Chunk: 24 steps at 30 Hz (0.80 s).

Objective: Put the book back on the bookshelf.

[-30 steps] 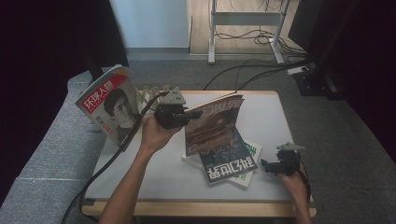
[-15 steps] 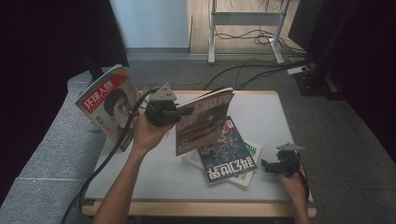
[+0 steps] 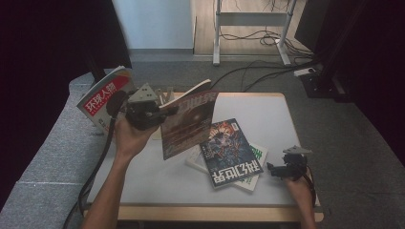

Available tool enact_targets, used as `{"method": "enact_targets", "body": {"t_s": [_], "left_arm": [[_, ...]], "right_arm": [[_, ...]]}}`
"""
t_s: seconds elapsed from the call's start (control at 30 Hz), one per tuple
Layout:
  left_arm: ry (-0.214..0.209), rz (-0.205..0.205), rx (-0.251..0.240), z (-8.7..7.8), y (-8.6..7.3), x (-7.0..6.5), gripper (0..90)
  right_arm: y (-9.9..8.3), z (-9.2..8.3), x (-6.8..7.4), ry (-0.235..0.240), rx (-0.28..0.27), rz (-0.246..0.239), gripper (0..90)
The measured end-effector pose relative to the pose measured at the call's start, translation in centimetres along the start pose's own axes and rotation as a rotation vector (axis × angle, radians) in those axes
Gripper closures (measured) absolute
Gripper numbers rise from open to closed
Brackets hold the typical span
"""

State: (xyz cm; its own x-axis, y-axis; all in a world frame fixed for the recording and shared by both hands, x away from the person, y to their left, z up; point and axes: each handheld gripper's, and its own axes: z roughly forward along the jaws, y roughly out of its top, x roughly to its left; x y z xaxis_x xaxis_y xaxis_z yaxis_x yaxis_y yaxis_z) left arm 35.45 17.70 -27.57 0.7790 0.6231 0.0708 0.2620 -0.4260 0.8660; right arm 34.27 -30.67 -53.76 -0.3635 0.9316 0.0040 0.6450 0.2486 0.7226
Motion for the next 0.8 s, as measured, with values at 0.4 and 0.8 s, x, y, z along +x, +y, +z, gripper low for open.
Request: {"method": "enact_targets", "body": {"t_s": [0.4,0.8], "left_arm": [[0.081,-0.044,0.009,-4.3,-1.6,1.7,84.3],[0.138,-0.086,0.026,-6.9,-3.8,3.0,84.3]], "right_arm": [[0.0,0.0,0.0,0.0,0.0,0.0,0.0],[0.0,0.0,0.0,-0.001,-0.001,0.0,0.0]]}}
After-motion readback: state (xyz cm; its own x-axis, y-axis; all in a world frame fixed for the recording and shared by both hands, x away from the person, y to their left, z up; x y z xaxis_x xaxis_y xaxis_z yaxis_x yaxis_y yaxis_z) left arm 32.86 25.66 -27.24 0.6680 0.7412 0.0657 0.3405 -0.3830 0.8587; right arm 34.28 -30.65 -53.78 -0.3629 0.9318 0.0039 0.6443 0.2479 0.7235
